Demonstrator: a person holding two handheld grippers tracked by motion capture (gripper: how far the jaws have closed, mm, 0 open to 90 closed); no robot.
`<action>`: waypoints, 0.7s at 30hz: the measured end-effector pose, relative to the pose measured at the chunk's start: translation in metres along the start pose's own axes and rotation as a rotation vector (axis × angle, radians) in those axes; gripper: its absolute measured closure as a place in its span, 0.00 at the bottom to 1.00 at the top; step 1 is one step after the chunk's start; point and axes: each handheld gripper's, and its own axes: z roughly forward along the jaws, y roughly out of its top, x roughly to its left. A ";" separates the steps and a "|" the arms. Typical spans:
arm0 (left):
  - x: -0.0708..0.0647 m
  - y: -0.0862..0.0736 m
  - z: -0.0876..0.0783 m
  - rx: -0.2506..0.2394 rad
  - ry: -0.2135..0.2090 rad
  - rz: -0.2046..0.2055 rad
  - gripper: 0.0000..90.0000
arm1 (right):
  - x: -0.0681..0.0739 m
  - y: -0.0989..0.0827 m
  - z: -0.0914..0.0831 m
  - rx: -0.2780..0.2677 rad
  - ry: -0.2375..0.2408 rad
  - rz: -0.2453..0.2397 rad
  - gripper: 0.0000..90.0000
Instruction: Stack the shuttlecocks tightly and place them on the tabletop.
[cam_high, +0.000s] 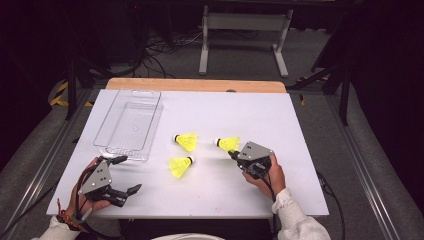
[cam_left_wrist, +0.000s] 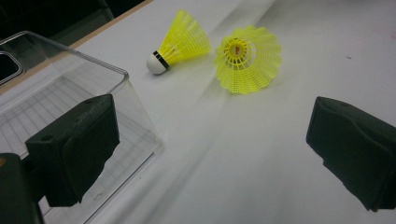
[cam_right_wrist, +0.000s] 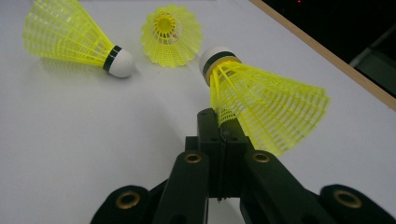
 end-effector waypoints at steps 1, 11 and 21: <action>0.000 0.000 0.000 -0.002 0.001 0.000 0.04 | 0.001 0.001 0.002 0.001 0.001 -0.003 1.00; 0.001 -0.001 -0.002 -0.005 0.009 -0.005 0.03 | 0.008 0.011 0.025 0.012 0.029 -0.028 1.00; 0.001 -0.001 -0.001 0.001 0.004 -0.007 0.03 | 0.014 0.023 0.050 0.029 0.061 -0.054 1.00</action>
